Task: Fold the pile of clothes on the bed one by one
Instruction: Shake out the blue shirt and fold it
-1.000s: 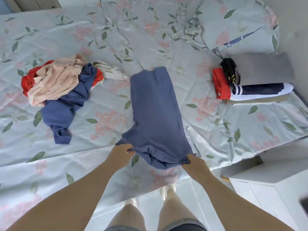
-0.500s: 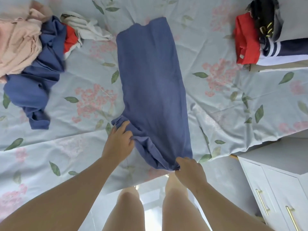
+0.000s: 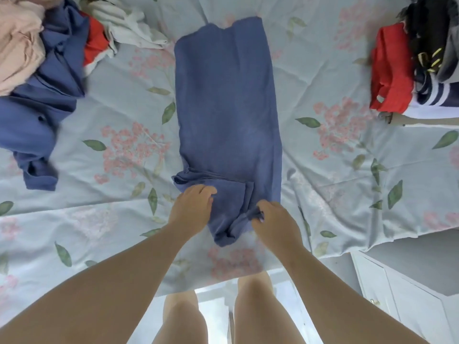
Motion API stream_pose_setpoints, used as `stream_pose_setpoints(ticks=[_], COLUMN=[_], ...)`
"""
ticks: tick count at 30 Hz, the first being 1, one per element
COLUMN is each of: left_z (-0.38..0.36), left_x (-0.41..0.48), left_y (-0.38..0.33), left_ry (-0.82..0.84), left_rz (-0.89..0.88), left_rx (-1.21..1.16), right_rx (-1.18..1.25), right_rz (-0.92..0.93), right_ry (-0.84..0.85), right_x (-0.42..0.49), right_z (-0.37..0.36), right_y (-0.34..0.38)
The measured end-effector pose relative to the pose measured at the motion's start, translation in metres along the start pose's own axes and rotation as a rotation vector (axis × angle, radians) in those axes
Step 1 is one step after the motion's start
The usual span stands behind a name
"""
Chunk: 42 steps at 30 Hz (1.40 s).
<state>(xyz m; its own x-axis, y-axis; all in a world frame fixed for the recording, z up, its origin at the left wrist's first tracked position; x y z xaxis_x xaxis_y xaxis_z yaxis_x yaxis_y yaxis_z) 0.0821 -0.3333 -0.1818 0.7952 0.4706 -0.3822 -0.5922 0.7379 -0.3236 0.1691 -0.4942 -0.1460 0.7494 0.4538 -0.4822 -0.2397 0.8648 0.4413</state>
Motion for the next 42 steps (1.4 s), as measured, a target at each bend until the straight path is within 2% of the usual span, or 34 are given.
stream_pose_setpoints(ticks=[1,3,6,8,10,13,14,16,18,20,22,24,27,29,32,34,36,38,42], left_z=[-0.003,0.002,0.016,0.024,0.027,0.008,0.001,-0.010,-0.010,-0.003,0.009,0.025,0.047,0.045,0.027,-0.001,-0.024,-0.032,-0.026], left_x=[0.001,0.008,0.015,0.013,0.010,0.013,0.015,0.021,0.032,0.045,0.054,0.062,0.075,0.075,0.056,0.040,0.030,0.031,0.051], left_y=[0.003,0.005,0.010,0.012,0.007,0.001,0.002,0.010,0.015,0.013,0.007,0.003,0.002,0.003,-0.005,-0.005,0.006,0.013,0.016], left_ry=[0.015,-0.057,-0.278,-0.412,-0.462,-0.347,-0.277,-0.173,-0.178,-0.182,-0.174,-0.239,-0.406,-0.464,-0.551,-0.417,-0.238,-0.139,-0.265], left_rz=[0.006,0.111,0.267,0.277,0.167,-0.019,0.001,0.151,0.267,0.283,0.238,0.183,0.121,0.080,-0.188,-0.398,-0.458,-0.410,-0.432], left_rx=[-0.068,-0.288,-0.520,-0.550,-0.438,-0.264,-0.243,-0.241,-0.264,-0.259,-0.229,-0.260,-0.303,-0.204,0.065,0.180,0.305,0.367,0.256], right_rx=[0.050,0.217,0.538,0.495,0.343,0.054,0.022,0.070,0.124,0.112,0.102,0.197,0.405,0.400,0.095,-0.214,-0.427,-0.500,-0.445], right_rz=[0.012,0.036,0.090,0.190,0.189,0.130,0.091,-0.064,-0.263,-0.352,-0.302,-0.230,-0.225,-0.143,0.255,0.470,0.539,0.538,0.602], right_ry=[-0.068,-0.216,-0.257,-0.315,-0.363,-0.282,-0.242,-0.234,-0.258,-0.209,-0.207,-0.358,-0.566,-0.556,-0.492,-0.358,-0.186,-0.113,-0.227], right_x=[0.011,0.034,0.056,0.063,0.063,0.062,0.063,0.070,0.083,0.095,0.104,0.108,0.107,0.104,0.093,0.085,0.084,0.086,0.098], right_z=[0.007,0.022,0.035,0.038,0.034,0.009,0.000,-0.009,-0.012,-0.014,-0.009,0.007,0.034,0.036,0.019,-0.007,-0.030,-0.039,-0.029], right_y=[0.007,0.021,0.041,0.046,0.037,0.017,0.011,0.000,-0.010,-0.015,-0.011,-0.006,0.003,0.008,0.020,0.011,-0.008,-0.021,-0.021])
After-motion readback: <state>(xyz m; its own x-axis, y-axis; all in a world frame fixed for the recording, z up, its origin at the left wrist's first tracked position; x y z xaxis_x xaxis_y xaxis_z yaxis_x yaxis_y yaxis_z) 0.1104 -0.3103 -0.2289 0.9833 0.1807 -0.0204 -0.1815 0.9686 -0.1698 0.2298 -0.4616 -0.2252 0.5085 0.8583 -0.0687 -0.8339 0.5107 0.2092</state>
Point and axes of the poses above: each hand's wrist, its own x-axis towards the middle knuckle, its own z-axis out of the back of the hand, y = z × x, the point moved 5 cm from there along x, towards the middle knuckle, and after that the axes turned 13 degrees about -y, right-handed, at the moved point
